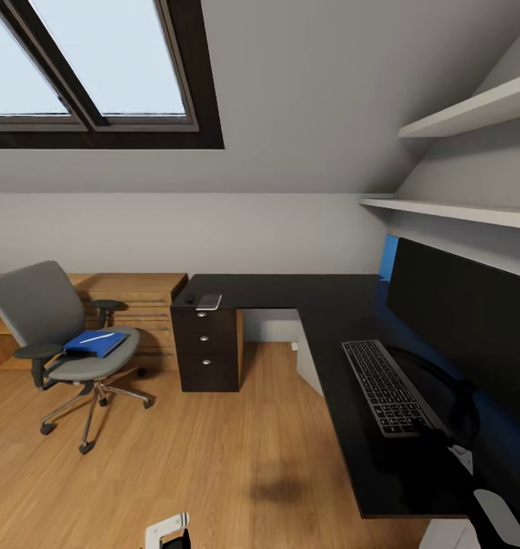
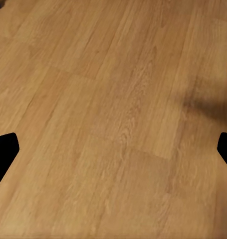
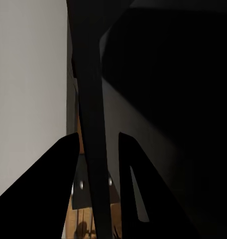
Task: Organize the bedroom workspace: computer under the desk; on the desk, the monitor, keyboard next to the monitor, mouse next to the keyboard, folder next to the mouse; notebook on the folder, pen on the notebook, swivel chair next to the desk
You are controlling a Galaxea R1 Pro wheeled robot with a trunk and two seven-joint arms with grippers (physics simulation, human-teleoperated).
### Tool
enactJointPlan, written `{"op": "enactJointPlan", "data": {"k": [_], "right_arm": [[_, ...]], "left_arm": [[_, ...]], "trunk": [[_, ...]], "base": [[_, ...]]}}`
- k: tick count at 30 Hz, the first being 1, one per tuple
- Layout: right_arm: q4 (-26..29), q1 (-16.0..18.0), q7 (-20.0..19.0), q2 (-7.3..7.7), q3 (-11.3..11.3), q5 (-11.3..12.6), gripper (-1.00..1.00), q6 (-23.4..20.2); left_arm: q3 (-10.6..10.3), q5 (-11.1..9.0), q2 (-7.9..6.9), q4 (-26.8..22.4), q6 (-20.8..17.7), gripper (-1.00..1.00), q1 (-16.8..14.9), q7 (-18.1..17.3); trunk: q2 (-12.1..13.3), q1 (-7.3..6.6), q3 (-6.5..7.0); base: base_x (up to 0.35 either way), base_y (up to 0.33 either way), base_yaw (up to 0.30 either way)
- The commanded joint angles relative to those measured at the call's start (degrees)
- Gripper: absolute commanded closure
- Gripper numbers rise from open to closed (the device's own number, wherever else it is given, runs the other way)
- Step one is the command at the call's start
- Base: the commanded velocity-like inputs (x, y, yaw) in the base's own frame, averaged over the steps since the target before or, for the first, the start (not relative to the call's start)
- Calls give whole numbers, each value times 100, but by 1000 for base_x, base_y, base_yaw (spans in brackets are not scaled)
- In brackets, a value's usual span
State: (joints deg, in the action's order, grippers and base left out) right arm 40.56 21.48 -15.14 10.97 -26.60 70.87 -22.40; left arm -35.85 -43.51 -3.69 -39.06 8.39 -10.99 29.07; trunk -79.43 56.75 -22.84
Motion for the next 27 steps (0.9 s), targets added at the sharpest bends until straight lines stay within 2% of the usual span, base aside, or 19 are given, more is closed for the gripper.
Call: {"op": "enactJointPlan", "data": {"k": [1,8,23,27], "right_arm": [[-2,5,-6,-4,-21,28,100,-45],[-4,5,-3,-7,-14,16,100,-53],[-13,5,7,-7,-3,-11,100,-37],[-4,5,-3,-7,-3,-12,100,-38]], "left_arm": [[-46,-61,-8,-5,40,-100,-8,38],[-45,-61,-17,-5,48,-100,-8,38],[-20,-71,-20,-56,42,-100,-8,35],[-19,-77,-13,-65,40,-100,-8,60]], "trunk": [[-4,0,-6],[-4,0,-6],[-4,0,-6],[-164,88,-78]], "base": [[-3,19,0],[-1,111,0],[0,6,0],[0,0,0]]}}
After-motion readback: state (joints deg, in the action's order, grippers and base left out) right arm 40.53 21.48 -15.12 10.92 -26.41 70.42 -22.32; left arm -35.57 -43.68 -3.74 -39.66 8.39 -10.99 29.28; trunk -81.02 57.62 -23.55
